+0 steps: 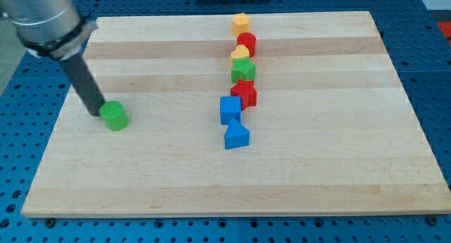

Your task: Move the green circle towards the yellow hexagon

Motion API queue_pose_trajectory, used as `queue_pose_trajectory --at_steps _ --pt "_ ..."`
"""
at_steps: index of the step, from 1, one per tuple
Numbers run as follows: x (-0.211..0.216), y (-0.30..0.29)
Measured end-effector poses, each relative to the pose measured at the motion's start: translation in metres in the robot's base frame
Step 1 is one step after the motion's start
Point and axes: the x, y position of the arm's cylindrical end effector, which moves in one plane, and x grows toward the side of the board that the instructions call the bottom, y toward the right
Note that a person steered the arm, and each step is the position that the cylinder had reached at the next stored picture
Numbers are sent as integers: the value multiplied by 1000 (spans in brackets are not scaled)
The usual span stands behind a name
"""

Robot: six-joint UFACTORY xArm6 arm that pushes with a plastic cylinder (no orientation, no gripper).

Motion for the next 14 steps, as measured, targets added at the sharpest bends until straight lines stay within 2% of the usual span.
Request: queue_pose_trajectory --at_steps 1,2,5,6,7,8,10,11,13,14 --pt "6 34" --pt "6 33" --pt "10 -44" --pt "42 -36" --pt "66 5" --pt "52 49" --pt "-42 133" --pt "-64 143" --pt "-62 128" --pt "-88 127"
